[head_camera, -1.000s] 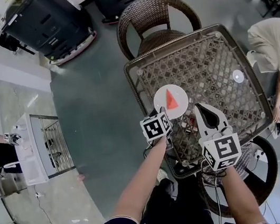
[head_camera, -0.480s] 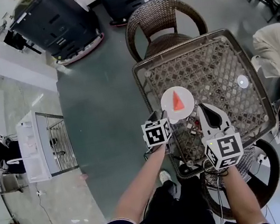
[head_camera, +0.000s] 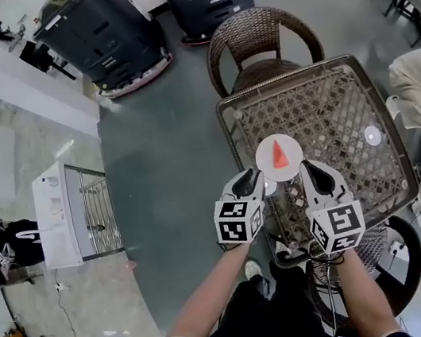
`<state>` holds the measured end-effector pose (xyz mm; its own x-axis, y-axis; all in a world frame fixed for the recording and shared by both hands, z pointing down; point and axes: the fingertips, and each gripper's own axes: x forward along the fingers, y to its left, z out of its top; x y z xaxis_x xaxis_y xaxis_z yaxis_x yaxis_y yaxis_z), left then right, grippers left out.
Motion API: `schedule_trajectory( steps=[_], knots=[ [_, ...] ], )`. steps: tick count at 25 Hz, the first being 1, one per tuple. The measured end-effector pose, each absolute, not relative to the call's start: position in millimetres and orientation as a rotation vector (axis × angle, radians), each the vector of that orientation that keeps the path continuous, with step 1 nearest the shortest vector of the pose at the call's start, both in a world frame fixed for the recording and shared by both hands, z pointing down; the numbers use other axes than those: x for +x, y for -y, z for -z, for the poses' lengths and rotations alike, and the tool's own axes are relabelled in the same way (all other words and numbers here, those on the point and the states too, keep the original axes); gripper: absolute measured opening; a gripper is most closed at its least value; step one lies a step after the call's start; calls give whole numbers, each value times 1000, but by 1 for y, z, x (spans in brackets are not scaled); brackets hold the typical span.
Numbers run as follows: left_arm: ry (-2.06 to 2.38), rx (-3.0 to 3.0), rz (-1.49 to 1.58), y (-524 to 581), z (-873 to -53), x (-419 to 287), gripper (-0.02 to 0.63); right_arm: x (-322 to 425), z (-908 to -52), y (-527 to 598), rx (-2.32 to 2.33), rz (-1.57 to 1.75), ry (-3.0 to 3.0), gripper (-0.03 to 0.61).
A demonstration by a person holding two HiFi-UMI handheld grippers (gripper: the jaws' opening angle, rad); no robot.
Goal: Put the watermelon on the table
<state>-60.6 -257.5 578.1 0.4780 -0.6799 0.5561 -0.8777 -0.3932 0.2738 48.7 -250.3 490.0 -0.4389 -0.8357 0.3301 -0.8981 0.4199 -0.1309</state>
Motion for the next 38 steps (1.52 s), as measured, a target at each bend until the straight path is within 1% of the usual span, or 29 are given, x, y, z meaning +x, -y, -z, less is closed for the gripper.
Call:
schedule_trajectory(
  steps=[2, 4, 20, 38],
  knots=[
    [1276, 2246, -486, 251, -561, -58, 45, 44, -485, 249, 1514, -411, 2467, 3],
    [1267, 2293, -480, 245, -546, -56, 8, 41, -479, 249, 1503, -396, 2475, 3],
    [1190, 2431, -259, 215, -442, -48, 6, 15, -431, 234, 1414, -324, 2581, 3],
    [1200, 2449, -230, 206, -423, -48, 6, 8, -413, 220, 1367, -321, 2634, 2]
  ],
)
